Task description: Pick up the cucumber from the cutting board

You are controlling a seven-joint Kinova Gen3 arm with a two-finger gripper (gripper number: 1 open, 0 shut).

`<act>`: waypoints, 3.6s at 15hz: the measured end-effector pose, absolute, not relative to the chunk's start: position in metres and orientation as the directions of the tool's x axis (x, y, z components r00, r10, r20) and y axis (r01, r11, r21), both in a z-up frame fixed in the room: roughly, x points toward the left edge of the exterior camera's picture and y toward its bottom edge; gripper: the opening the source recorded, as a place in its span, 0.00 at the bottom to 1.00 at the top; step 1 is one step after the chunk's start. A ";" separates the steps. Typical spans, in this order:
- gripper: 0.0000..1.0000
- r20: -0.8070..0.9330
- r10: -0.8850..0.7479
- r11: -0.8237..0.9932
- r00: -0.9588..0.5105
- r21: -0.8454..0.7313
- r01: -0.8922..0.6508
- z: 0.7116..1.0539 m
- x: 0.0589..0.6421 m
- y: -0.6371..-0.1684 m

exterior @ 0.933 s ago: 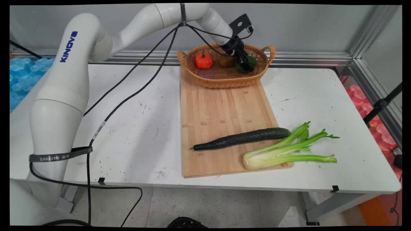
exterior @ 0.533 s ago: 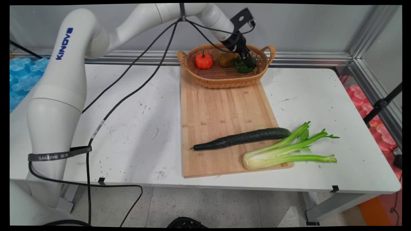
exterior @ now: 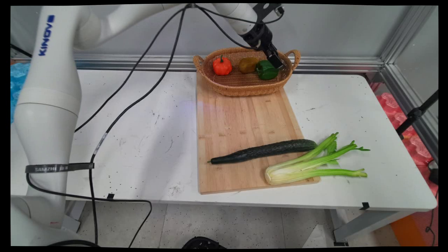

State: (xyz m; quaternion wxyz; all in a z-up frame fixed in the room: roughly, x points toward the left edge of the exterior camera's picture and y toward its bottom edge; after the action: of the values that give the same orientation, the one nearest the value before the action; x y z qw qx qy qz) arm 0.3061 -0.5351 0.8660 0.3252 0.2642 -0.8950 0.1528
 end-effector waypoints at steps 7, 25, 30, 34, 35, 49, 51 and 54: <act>1.00 0.622 -0.383 0.851 -0.683 -0.050 -0.523 0.899 0.285 -0.448; 1.00 0.448 -0.403 0.880 -0.798 -0.049 -0.472 0.875 0.299 -0.272; 1.00 0.441 -0.396 0.884 -0.805 -0.055 -0.465 0.852 0.298 -0.254; 1.00 0.450 -0.393 0.881 -0.802 -0.065 -0.468 0.835 0.293 -0.254; 1.00 0.455 -0.391 0.881 -0.800 -0.067 -0.468 0.830 0.290 -0.255; 1.00 0.502 -0.435 0.859 -0.747 -0.016 -0.512 0.783 0.256 -0.272; 1.00 0.503 -0.451 0.853 -0.737 -0.001 -0.522 0.778 0.253 -0.274; 1.00 0.504 -0.468 0.845 -0.726 0.013 -0.535 0.774 0.250 -0.276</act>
State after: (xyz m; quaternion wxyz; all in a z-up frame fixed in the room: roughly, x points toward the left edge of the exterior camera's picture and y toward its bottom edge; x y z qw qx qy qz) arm 0.2505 -0.2760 0.7737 0.2524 0.2704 -0.9267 0.0664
